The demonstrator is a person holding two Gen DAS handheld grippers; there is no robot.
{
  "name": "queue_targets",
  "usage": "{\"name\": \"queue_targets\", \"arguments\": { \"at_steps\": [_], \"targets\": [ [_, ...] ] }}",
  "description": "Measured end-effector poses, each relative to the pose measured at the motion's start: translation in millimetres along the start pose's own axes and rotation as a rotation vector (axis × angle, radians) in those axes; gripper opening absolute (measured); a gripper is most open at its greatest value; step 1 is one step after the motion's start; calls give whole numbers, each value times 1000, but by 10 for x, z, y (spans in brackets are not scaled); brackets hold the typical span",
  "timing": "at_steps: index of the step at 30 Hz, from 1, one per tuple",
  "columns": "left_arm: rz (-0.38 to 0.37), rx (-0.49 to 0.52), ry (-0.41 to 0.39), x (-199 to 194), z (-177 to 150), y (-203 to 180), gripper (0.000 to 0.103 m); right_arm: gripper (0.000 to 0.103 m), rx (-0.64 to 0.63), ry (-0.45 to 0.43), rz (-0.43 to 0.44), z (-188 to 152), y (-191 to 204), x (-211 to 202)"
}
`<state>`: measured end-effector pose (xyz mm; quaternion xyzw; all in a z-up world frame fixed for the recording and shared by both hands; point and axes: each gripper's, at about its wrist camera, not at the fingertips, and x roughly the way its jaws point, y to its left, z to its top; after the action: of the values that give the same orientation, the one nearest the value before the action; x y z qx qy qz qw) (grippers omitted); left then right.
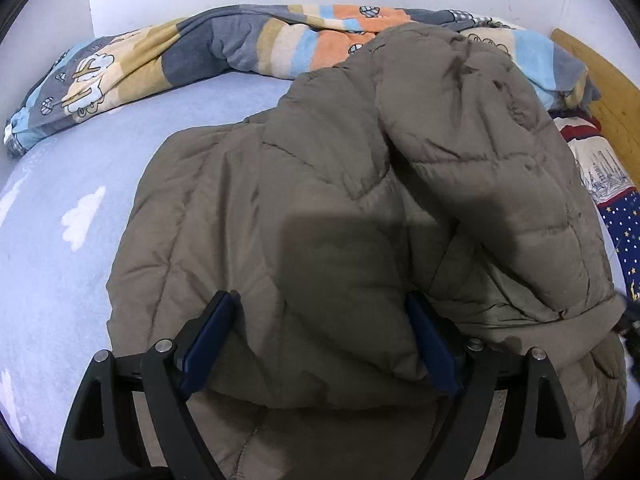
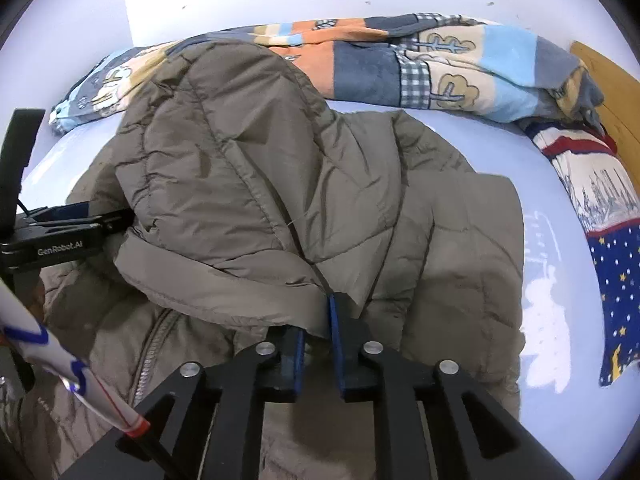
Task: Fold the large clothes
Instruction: 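Lay the hood onto the coat body and open the right gripper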
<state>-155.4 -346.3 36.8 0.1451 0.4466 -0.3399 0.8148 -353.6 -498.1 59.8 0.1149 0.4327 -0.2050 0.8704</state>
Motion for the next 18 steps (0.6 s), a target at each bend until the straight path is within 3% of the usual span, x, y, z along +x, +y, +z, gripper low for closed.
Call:
{"name": "queue_targets", "arguments": {
  "at_steps": [1, 3, 4, 5, 9, 12, 14, 15, 17, 18],
  "targets": [
    [3, 0, -4, -9, -7, -7, 87, 19, 0, -6, 11, 19, -16, -54],
    [1, -6, -16, -17, -18, -8, 87, 39, -9, -17, 28, 38, -42, -186],
    [-1, -8, -20, -26, -25, -9, 87, 56, -19, -24, 27, 40, -51, -238],
    [-1, -10, -22, -32, -30, -7, 87, 62, -33, -46, 25, 42, -69, -329],
    [-6, -20, -20, -89, -47, 2, 87, 65, -12, -94, 45, 107, -218, -563],
    [-12, -58, -37, -257, -49, 44, 86, 66, 125, -172, 86, 161, -409, -591],
    [2, -60, -95, -451, -6, 49, 86, 66, 194, -182, 127, 168, -470, -481],
    [31, -33, -138, -549, 35, 10, 86, 64, 209, -176, 133, 177, -470, -407],
    [69, 24, -208, -726, 104, -104, 86, 47, 214, -148, 141, 168, -422, -251],
    [69, 34, -228, -787, 125, -147, 86, 45, 209, -137, 145, 163, -380, -176]
  ]
}}
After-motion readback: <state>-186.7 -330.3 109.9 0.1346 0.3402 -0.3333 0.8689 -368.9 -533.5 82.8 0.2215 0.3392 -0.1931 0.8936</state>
